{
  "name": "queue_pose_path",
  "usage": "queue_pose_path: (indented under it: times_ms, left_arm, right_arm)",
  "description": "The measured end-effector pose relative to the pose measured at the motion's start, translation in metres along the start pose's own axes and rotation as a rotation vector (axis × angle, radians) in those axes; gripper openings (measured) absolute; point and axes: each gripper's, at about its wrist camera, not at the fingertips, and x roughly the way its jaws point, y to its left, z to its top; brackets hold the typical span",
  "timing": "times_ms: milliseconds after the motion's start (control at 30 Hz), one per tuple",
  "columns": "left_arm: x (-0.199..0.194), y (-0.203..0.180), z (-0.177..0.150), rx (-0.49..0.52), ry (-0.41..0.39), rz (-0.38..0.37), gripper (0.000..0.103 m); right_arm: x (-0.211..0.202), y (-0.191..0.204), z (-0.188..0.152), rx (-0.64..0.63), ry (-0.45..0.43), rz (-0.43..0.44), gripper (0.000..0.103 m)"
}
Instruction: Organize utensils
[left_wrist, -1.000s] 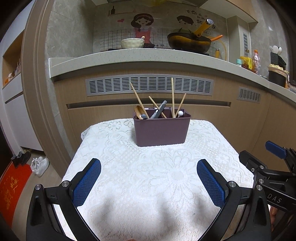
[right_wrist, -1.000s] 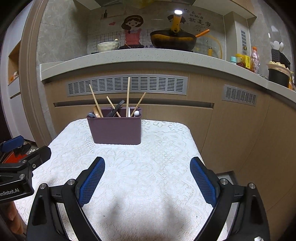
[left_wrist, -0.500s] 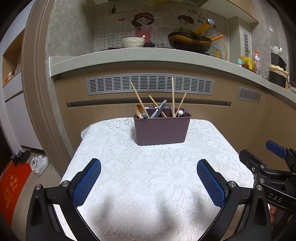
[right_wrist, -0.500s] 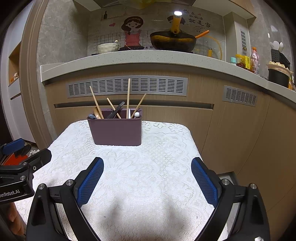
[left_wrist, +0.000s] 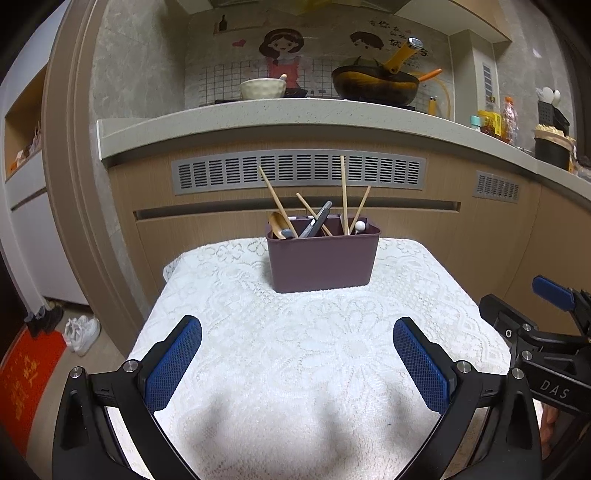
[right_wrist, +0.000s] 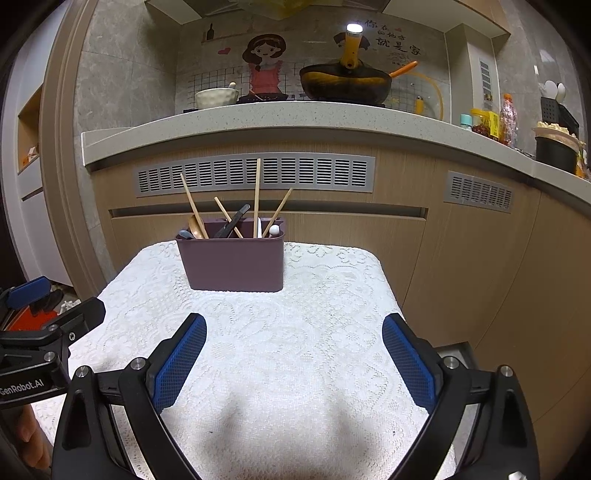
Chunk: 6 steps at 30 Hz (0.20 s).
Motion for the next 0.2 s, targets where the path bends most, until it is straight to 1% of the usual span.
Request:
queue_pose_path:
  times_ms: [200]
  left_arm:
    - [-0.0034,-0.0060,-0.0037,0.036,-0.037,0.021,0.103]
  right_arm:
    - [-0.0005,0.0009,-0.0005,0.006,0.000,0.002,0.096]
